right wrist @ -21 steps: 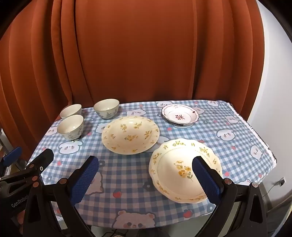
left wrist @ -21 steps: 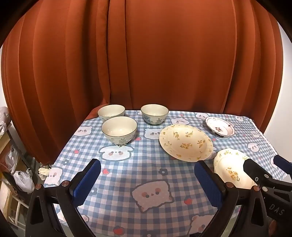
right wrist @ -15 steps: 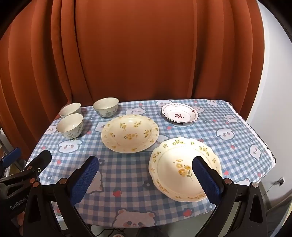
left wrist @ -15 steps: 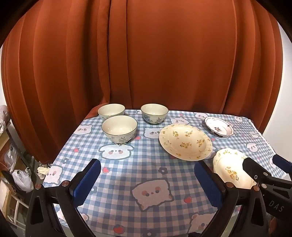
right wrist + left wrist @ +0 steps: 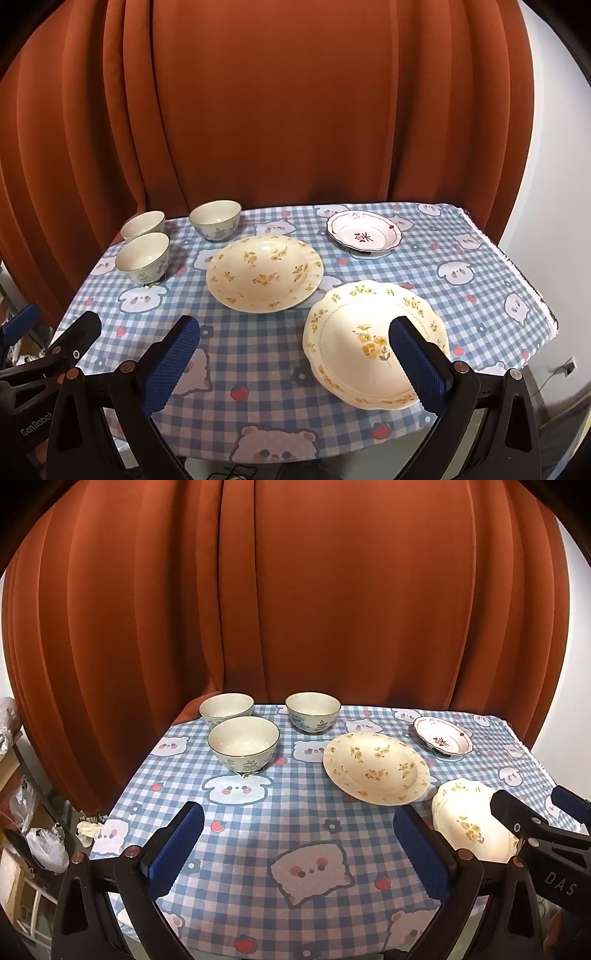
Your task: Organize plates and bowls
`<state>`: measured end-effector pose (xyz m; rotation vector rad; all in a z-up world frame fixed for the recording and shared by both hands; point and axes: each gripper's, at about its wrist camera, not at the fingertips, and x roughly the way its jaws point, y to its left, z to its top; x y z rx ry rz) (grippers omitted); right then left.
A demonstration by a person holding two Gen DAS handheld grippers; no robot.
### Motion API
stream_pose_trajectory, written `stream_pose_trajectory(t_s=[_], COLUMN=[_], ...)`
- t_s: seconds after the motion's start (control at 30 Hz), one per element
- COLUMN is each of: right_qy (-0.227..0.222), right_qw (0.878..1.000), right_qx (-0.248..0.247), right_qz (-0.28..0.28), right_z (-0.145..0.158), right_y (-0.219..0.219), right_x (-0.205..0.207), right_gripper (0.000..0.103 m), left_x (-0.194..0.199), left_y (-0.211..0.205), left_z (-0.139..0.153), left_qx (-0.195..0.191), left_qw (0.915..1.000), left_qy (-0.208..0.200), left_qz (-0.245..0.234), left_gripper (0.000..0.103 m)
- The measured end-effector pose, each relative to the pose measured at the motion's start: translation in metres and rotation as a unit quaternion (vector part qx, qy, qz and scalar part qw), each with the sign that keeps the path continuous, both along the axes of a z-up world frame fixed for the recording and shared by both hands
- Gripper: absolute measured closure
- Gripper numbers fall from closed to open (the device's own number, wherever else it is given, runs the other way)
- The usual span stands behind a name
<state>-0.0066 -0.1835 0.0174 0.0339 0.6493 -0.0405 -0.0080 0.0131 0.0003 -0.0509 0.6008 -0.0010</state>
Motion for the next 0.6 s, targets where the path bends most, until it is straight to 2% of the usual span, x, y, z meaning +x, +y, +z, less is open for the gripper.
stream_pose_trajectory(t_s=[0.6], right_qy=[0.007], right_qw=[1.000], right_qx=[0.001], right_qz=[-0.012], right_z=[-0.0020], right_y=[-0.0018], right_x=[0.0024], right_gripper=[0.000], left_x=[0.0023], left_y=[-0.0067], left_z=[-0.0003], left_qx=[0.006], left_qw=[1.0000], left_qy=[0.003], left_qz=[-0.005], left_gripper=[0.000])
